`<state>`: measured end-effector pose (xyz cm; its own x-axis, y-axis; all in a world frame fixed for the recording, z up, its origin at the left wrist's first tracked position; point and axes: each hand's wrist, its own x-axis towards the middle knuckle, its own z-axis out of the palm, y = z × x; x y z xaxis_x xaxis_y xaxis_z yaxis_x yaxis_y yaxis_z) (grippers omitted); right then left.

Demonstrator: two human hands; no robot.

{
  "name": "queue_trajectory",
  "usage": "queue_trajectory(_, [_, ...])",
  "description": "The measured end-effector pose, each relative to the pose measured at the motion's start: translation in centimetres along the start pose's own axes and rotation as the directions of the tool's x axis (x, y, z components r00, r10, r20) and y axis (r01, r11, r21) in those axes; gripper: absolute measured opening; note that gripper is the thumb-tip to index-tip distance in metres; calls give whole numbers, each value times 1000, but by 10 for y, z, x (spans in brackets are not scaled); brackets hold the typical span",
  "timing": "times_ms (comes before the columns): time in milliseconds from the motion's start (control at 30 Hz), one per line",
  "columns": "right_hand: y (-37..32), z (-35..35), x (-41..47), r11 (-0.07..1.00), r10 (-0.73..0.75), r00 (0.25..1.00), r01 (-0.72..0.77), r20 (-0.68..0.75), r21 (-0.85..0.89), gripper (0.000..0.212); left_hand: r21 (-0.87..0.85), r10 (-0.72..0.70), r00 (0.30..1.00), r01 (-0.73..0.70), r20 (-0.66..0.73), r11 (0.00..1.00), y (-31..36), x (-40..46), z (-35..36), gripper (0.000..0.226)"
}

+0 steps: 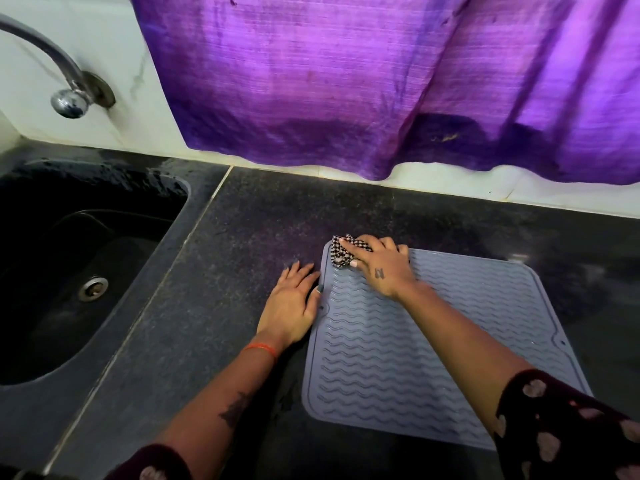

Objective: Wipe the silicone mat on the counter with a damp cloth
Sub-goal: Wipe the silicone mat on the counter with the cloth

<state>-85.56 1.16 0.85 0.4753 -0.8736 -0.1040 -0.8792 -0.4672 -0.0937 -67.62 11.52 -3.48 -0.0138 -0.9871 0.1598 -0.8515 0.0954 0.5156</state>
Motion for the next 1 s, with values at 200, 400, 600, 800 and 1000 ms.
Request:
queue_trajectory(200, [-11,3,-22,999,-28,994,23,-108,-44,42,-3,-4,1000,4,1,1000,1,-1,0,73])
queue_trajectory(400, [-7,4,-18,1000,-8,1000,8,13,2,43,-3,-2,1000,2,4,1000,0,-1,0,74])
queue_trajectory(600, [-10,3,-35,997,-24,998,28,-56,69,43,8,-6,1000,7,-4,1000,0,-1,1,73])
queue_trajectory(800, [-16,13,-48,999,-34,999,35,-22,36,45,10,-1,1000,1,-2,1000,-1,0,1,74])
queue_trajectory(1000, [-28,10,-71,999,-36,995,40,-98,34,42,14,-10,1000,10,-14,1000,2,1,1,62])
